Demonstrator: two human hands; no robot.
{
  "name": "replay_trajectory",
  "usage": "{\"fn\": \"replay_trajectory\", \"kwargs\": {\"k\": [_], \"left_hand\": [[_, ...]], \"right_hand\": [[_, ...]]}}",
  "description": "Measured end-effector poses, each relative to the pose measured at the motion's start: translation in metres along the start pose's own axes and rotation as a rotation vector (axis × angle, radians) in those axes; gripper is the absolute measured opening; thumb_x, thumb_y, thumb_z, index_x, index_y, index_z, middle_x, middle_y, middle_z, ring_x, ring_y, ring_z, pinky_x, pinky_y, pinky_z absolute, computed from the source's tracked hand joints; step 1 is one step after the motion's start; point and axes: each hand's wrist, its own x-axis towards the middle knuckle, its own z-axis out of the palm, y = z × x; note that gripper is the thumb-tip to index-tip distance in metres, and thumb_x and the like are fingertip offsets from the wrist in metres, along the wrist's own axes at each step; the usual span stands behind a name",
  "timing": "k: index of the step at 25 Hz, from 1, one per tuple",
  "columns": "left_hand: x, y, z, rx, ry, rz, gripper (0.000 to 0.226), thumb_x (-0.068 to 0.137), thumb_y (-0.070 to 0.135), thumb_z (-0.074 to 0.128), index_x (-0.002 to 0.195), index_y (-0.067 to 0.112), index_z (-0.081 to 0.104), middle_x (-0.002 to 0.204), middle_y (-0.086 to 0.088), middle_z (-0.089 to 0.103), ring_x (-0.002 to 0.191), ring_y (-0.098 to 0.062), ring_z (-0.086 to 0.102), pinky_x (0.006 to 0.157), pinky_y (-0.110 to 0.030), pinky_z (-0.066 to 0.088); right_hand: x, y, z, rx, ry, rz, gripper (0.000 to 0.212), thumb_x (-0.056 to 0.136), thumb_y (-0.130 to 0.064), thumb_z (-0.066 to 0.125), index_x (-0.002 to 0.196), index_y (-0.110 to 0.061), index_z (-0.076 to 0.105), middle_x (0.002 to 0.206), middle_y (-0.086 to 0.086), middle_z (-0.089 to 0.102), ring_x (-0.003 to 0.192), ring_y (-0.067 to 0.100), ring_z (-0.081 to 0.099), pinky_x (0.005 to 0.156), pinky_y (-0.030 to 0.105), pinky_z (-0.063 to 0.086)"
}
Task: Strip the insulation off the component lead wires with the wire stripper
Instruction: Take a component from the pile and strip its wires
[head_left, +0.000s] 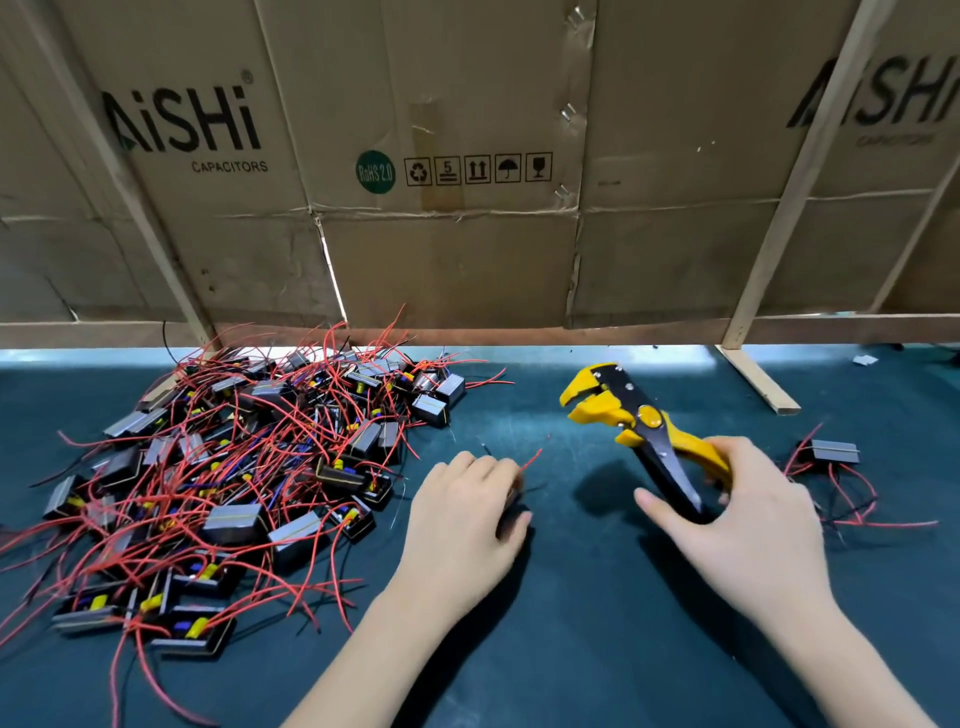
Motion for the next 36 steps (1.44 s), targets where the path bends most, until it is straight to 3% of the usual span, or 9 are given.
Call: {"fn": "replay_trajectory", "kwargs": {"k": [2,6,9,12,15,18,20,24,36], "left_hand": [[-0.001,0.0,-0.001,-0.069,0.079,-0.09,0.022,0.086,0.033,0.068,0.104,0.021,0.064,0.078,0.005,0.065,0.077,-0.023,0.058,0.069,-0.035,0.048],[-0.001,-0.007,0.003,-0.124,0.025,-0.129,0.016,0.095,0.036,0.058,0.1,0.027,0.071,0.088,0.008,0.067,0.092,-0.018,0.056,0.08,-0.03,0.043],[-0.002,-0.006,0.004,-0.201,0.071,-0.159,0.013,0.092,0.037,0.062,0.093,0.028,0.072,0.08,0.01,0.065,0.086,-0.013,0.052,0.077,-0.027,0.042],[-0.001,-0.009,0.0,-0.398,0.082,-0.11,0.006,0.087,0.023,0.065,0.089,0.024,0.07,0.082,0.012,0.062,0.085,-0.01,0.052,0.077,-0.022,0.041],[-0.002,-0.009,-0.001,-0.494,0.028,-0.026,0.01,0.083,0.022,0.069,0.093,0.024,0.068,0.089,0.016,0.063,0.091,-0.009,0.054,0.08,-0.017,0.039],[-0.002,-0.005,0.005,-0.45,-0.013,-0.026,0.007,0.086,0.027,0.073,0.093,0.025,0.073,0.089,0.014,0.066,0.09,-0.009,0.054,0.082,-0.028,0.045],[-0.002,-0.005,0.006,-0.403,0.033,-0.066,0.002,0.087,0.025,0.073,0.088,0.024,0.074,0.085,0.012,0.066,0.086,-0.011,0.054,0.079,-0.033,0.046],[-0.001,-0.012,0.004,-0.349,0.099,-0.152,0.007,0.089,0.027,0.07,0.084,0.023,0.073,0.08,0.009,0.064,0.079,-0.013,0.05,0.076,-0.034,0.045],[-0.003,-0.009,0.007,-0.338,0.066,-0.199,0.009,0.093,0.029,0.063,0.087,0.023,0.066,0.08,0.01,0.058,0.083,-0.009,0.042,0.073,-0.03,0.041]], "right_hand": [[-0.001,0.001,0.005,-0.052,-0.054,0.027,0.055,0.062,-0.051,0.083,0.101,-0.023,0.056,0.087,-0.008,0.06,0.084,0.02,0.058,0.083,0.043,0.045],[0.0,0.007,0.009,-0.23,-0.066,0.014,0.064,0.063,-0.054,0.081,0.109,-0.015,0.059,0.095,0.0,0.064,0.095,0.028,0.063,0.085,0.044,0.044],[-0.001,0.008,0.014,-0.272,-0.083,0.021,0.083,0.064,-0.057,0.079,0.13,-0.013,0.054,0.112,0.004,0.066,0.105,0.027,0.064,0.091,0.043,0.042],[-0.001,0.01,0.016,-0.285,-0.113,0.02,0.105,0.066,-0.063,0.075,0.148,-0.012,0.036,0.123,0.005,0.064,0.114,0.023,0.061,0.094,0.042,0.039],[-0.001,0.01,0.015,-0.27,-0.108,0.015,0.108,0.066,-0.063,0.074,0.152,-0.013,0.031,0.121,0.005,0.063,0.115,0.023,0.059,0.095,0.042,0.039],[0.0,0.01,0.015,-0.304,-0.069,-0.012,0.096,0.066,-0.06,0.077,0.143,-0.012,0.045,0.11,0.005,0.065,0.109,0.027,0.06,0.09,0.043,0.04],[0.0,0.011,0.015,-0.311,-0.001,-0.078,0.077,0.061,-0.052,0.083,0.122,-0.01,0.061,0.093,0.004,0.064,0.095,0.032,0.062,0.081,0.044,0.042],[-0.003,0.013,0.02,-0.409,0.097,-0.198,0.063,0.052,-0.044,0.089,0.096,-0.006,0.063,0.077,0.005,0.059,0.077,0.034,0.061,0.069,0.041,0.038],[-0.006,0.014,0.027,-0.439,0.094,-0.354,0.063,0.05,-0.048,0.087,0.095,-0.011,0.065,0.077,0.0,0.059,0.074,0.03,0.06,0.068,0.038,0.031]]}}
